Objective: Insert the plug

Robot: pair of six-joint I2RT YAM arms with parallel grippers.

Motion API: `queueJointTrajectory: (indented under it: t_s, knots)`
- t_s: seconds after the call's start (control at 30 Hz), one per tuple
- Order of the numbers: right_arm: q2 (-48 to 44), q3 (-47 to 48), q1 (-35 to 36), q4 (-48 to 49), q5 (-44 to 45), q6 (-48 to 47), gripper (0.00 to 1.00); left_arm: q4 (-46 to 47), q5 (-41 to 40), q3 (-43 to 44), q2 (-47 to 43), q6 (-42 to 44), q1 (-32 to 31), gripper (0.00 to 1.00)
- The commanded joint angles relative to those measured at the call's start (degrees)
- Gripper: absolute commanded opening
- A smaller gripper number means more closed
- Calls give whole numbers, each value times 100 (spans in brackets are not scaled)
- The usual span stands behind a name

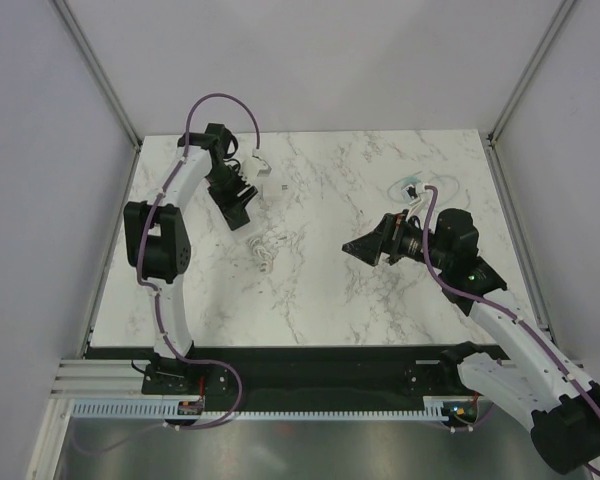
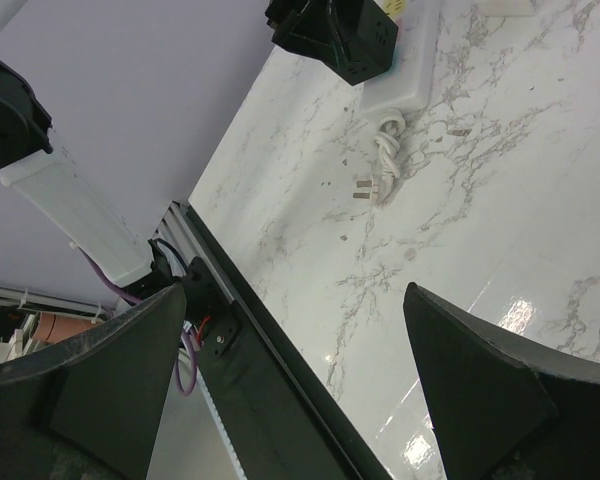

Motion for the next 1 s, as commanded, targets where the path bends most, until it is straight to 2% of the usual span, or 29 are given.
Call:
queueJointTrajectory:
  t_s: [0.0,0.53,0.97]
  knots:
    - [-80,59,15,93,86,-94,98,59,62,-68,17,232,-68,2]
    - [-88,94,15,67,103,-217,98,349,-508,-17,271,31,-68,2]
    - [-44,138,24,67,165,-278,98,332,-123,335,69,-101,-41,2]
